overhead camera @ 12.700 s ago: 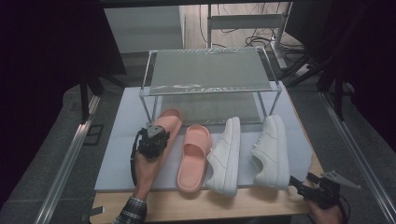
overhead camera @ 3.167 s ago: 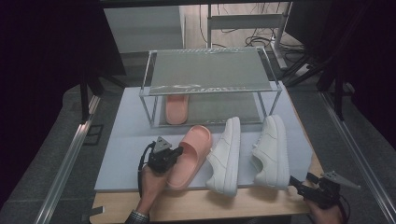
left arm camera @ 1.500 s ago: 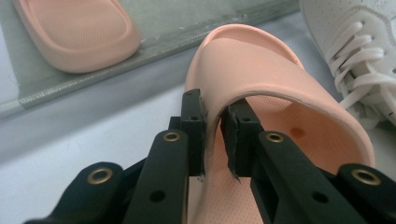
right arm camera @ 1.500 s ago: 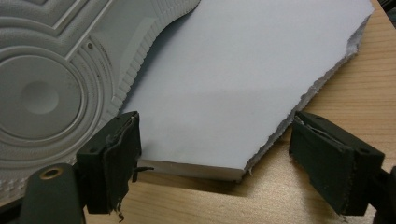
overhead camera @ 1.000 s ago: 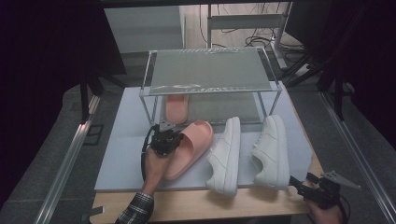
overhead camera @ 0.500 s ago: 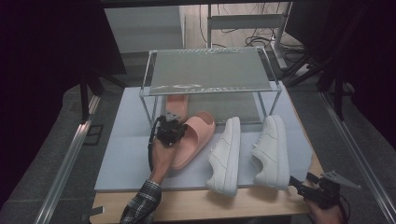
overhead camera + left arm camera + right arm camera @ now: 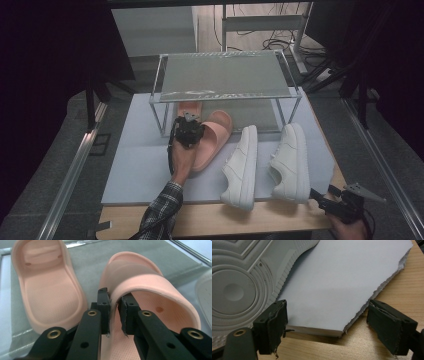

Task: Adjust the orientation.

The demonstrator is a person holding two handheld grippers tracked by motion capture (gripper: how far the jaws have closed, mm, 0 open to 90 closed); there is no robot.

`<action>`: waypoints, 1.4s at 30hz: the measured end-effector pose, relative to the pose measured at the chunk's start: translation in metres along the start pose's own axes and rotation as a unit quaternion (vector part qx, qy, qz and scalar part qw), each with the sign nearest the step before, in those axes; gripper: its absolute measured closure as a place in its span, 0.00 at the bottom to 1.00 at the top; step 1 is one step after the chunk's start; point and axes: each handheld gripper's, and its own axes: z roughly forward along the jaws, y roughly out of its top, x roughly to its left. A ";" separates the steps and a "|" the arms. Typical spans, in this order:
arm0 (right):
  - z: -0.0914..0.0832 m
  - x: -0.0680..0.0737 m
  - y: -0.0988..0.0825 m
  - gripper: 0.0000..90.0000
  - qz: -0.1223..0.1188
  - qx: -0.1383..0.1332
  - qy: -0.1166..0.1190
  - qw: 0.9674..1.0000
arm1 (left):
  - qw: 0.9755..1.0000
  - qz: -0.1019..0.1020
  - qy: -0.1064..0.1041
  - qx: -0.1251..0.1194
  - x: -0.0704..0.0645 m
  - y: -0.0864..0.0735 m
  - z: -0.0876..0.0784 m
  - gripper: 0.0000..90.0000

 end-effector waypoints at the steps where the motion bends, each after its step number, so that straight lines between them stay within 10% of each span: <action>1: 0.000 0.000 0.000 0.19 0.000 0.000 0.000 1.000 | 1.000 -0.004 0.002 -0.002 -0.001 0.001 0.003 0.89; 18: 0.000 0.000 0.000 0.19 -0.001 0.000 0.002 1.000 | 0.999 -0.038 0.008 -0.014 0.007 -0.005 0.026 0.82; 42: 0.000 0.000 0.000 0.19 0.001 0.001 0.002 1.000 | 0.997 0.008 -0.069 -0.025 0.017 -0.031 -0.031 0.98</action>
